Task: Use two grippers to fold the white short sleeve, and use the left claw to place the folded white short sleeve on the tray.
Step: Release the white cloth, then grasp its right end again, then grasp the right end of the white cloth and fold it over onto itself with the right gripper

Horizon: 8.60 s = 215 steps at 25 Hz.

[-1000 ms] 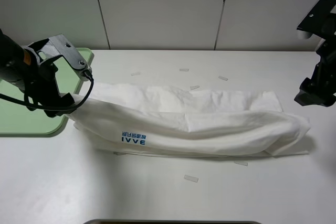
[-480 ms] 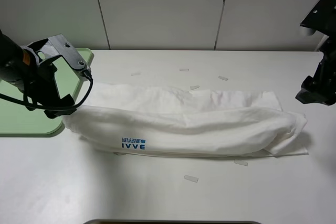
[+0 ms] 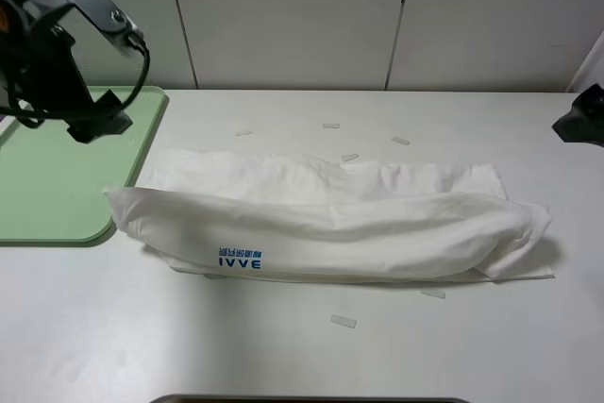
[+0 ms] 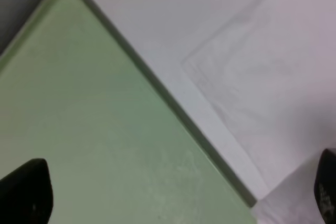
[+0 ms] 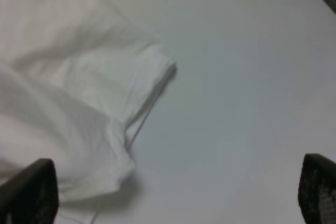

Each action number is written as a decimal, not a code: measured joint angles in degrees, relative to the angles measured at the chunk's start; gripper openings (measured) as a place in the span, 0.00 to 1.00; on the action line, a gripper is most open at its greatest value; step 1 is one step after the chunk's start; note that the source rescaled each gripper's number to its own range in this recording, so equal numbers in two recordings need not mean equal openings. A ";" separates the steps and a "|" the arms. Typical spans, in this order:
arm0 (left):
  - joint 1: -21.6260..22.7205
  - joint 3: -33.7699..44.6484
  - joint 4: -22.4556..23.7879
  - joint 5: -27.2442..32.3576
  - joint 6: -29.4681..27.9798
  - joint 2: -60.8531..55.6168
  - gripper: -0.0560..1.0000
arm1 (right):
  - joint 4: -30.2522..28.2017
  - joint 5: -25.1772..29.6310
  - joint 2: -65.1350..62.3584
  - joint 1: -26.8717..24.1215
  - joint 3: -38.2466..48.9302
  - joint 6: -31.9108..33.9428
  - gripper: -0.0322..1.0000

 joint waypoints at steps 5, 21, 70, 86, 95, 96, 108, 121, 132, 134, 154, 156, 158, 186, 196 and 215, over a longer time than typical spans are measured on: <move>0.00 -3.81 0.00 8.42 -4.45 -4.38 1.00 | 0.55 0.16 -4.36 0.00 0.00 7.80 1.00; 0.00 -5.52 -0.07 37.09 -18.43 -23.72 0.97 | 13.36 10.11 -8.77 0.00 0.00 13.55 1.00; 0.00 21.58 -7.46 38.41 -23.96 -69.22 0.95 | 14.66 10.70 -8.78 0.00 0.00 13.60 1.00; 3.56 21.58 -7.42 38.12 -23.81 -69.22 0.95 | 11.37 9.36 0.05 0.00 0.00 22.34 1.00; 14.37 21.58 -7.42 38.12 -23.81 -69.22 0.95 | 7.81 3.85 16.14 0.00 -0.05 25.19 1.00; 15.58 21.58 -7.42 38.12 -23.81 -69.22 0.95 | 7.63 2.79 18.38 0.00 -0.05 25.20 1.00; 20.49 21.58 -7.42 38.12 -23.81 -69.22 0.95 | 3.75 -7.16 34.87 -0.15 -0.06 25.59 1.00; 20.49 21.58 -7.30 38.07 -23.81 -69.22 0.95 | 8.79 -13.30 41.85 -6.06 -0.21 20.88 1.00; 20.49 21.58 -7.30 38.07 -23.81 -69.22 0.95 | 14.40 -13.87 43.60 -6.16 -0.43 15.30 0.75; 20.49 21.58 -7.30 38.07 -23.81 -69.22 0.95 | 15.21 -13.87 43.67 -6.11 -0.43 15.30 0.54; 20.49 21.58 -7.35 38.07 -23.81 -69.22 0.95 | 9.31 -12.28 37.28 -6.04 -0.37 15.30 0.20; 20.49 21.58 -7.35 38.07 -23.81 -69.22 0.95 | 8.15 -9.95 35.13 -6.04 -0.91 15.57 0.20; 20.49 21.58 -7.35 38.07 -23.81 -69.22 0.95 | 6.23 -5.03 33.48 -6.04 -3.11 16.91 0.20; 20.49 21.58 -7.41 38.07 -23.79 -69.22 0.95 | -7.52 23.63 32.07 5.24 -19.89 27.12 0.20; 20.49 21.58 -7.41 38.07 -23.79 -69.22 0.95 | -7.63 19.29 32.07 13.72 -15.77 33.93 0.20; 20.49 21.58 -7.41 38.07 -23.79 -69.22 0.95 | -7.17 25.69 31.89 28.71 -26.64 42.97 1.00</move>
